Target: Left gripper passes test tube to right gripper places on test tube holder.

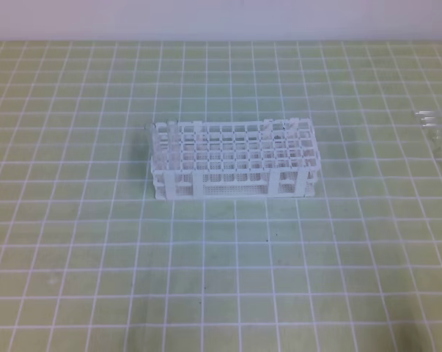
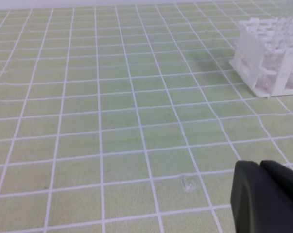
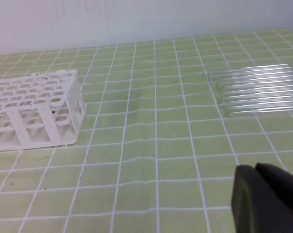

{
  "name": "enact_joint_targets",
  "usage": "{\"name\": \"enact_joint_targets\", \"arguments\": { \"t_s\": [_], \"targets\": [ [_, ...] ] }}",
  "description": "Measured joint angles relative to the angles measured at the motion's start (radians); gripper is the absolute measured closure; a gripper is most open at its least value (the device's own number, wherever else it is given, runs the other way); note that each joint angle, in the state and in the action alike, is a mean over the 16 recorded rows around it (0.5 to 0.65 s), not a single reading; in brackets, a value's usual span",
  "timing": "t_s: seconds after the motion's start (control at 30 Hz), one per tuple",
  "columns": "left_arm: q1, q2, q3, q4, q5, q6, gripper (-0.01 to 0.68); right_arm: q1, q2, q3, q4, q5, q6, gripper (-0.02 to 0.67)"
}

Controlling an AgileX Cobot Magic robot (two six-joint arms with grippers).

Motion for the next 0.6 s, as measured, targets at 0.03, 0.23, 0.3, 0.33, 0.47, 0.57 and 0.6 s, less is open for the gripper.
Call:
{"name": "enact_joint_targets", "arguments": {
  "t_s": [0.03,0.23,0.3,0.33,0.47,0.57,0.6],
  "targets": [
    [0.000,0.000,0.000,0.000,0.000,0.000,0.672,0.000,0.000,0.000,0.000,0.000,0.000,0.664],
    [0.000,-0.004,0.001,0.000,-0.001,0.000,0.672,0.000,0.000,0.000,0.000,0.000,0.000,0.664],
    [0.000,-0.005,0.003,0.000,-0.001,0.000,0.672,0.000,0.000,0.000,0.000,0.000,0.000,0.664],
    [0.000,-0.005,0.003,0.000,-0.001,0.000,0.672,0.000,0.000,0.000,0.000,0.000,0.000,0.664],
    [0.000,-0.005,0.001,0.000,0.000,0.000,0.672,0.000,0.000,0.000,0.000,0.000,0.000,0.664],
    [0.000,-0.005,0.001,0.000,0.000,0.000,0.672,0.000,0.000,0.000,0.000,0.000,0.000,0.664],
    [0.000,-0.004,0.001,0.000,0.000,0.000,0.672,0.000,0.000,0.000,0.000,0.000,0.000,0.664]
  ]
}}
